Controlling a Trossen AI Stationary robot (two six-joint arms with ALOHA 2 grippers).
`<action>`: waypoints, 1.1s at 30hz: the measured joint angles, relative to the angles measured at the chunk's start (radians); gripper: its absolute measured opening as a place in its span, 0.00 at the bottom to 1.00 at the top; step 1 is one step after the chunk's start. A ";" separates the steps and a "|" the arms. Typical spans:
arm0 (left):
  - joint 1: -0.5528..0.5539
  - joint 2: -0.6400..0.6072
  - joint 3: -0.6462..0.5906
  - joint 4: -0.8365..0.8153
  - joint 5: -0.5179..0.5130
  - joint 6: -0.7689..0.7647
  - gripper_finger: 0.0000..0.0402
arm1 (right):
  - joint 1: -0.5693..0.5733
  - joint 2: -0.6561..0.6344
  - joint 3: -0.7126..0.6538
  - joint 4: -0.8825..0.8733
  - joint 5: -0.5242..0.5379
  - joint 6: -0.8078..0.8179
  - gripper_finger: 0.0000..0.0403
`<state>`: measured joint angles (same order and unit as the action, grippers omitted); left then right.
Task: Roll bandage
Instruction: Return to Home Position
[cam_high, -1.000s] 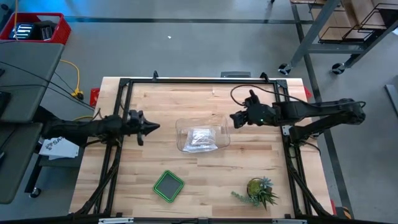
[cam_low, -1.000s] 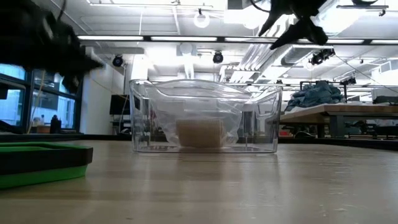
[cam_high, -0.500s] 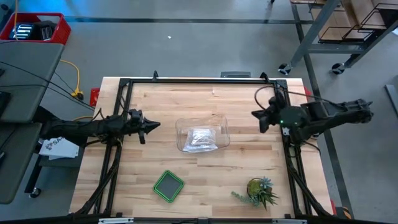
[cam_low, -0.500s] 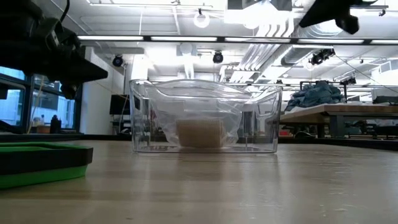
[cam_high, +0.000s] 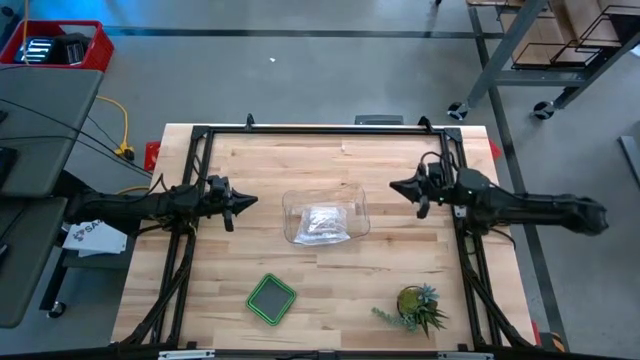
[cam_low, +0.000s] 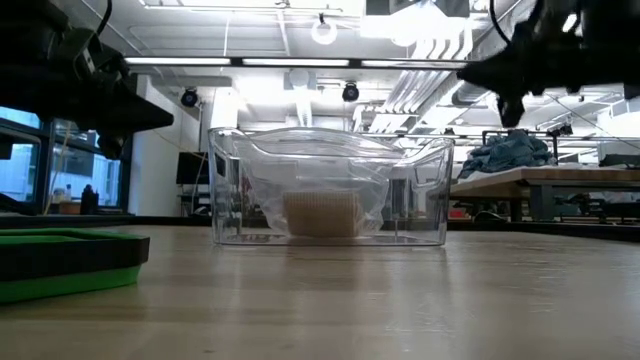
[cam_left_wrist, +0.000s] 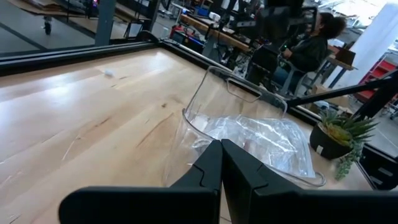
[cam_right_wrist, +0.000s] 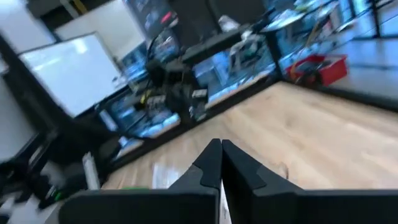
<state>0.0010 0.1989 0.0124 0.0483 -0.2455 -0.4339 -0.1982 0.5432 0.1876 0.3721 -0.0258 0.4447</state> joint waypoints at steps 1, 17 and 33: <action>0.000 0.000 0.000 0.000 0.000 0.000 0.00 | -0.028 -0.011 -0.019 0.000 -0.053 -0.001 0.00; 0.000 0.002 0.000 -0.003 -0.001 0.000 0.00 | 0.172 -0.185 -0.178 0.027 0.078 -0.131 0.00; -0.001 0.002 0.000 0.000 0.000 0.000 0.00 | 0.296 -0.513 -0.178 -0.345 0.096 -0.435 0.00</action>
<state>0.0002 0.2007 0.0128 0.0479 -0.2459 -0.4343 0.0979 0.0297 0.0093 0.0270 0.0702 0.0097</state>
